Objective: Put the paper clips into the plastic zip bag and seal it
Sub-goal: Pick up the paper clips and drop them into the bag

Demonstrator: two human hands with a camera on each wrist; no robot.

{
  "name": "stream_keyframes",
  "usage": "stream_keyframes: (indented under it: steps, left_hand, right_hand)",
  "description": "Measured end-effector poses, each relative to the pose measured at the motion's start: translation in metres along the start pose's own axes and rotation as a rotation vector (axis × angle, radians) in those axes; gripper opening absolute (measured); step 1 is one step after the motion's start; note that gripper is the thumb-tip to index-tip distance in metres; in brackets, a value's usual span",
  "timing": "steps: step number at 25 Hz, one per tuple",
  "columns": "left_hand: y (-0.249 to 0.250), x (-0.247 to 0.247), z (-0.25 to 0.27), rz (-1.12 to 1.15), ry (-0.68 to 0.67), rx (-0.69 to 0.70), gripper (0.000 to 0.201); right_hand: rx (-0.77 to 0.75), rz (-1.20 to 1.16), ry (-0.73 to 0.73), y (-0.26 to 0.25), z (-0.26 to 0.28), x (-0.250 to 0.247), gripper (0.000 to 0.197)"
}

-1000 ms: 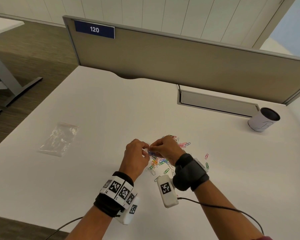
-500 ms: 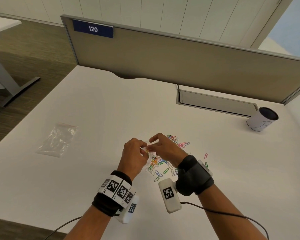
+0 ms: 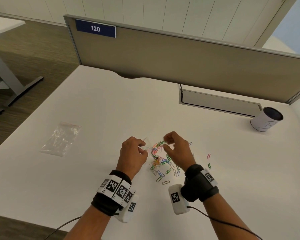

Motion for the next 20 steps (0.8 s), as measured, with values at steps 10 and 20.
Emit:
stream_keyframes:
  steps: [10, 20]
  left_hand:
    - [-0.004, -0.008, 0.000, 0.015, 0.025, -0.041, 0.016]
    - [-0.013, -0.012, 0.003, 0.004, 0.002, -0.075, 0.019]
  right_hand:
    - [0.186, 0.362, -0.285, 0.061, 0.002, 0.029, 0.066]
    - [-0.145, 0.577, -0.498, 0.057, -0.020, 0.045, 0.054]
Point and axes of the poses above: each hand's wrist, its own z-axis away from the middle knuckle, its own x-axis out of the palm, y = z × x, the point moved 1 cm from there along -z, towards the middle knuckle, and after that the axes turned 5 degrees about -z, right-handed, at the moved point
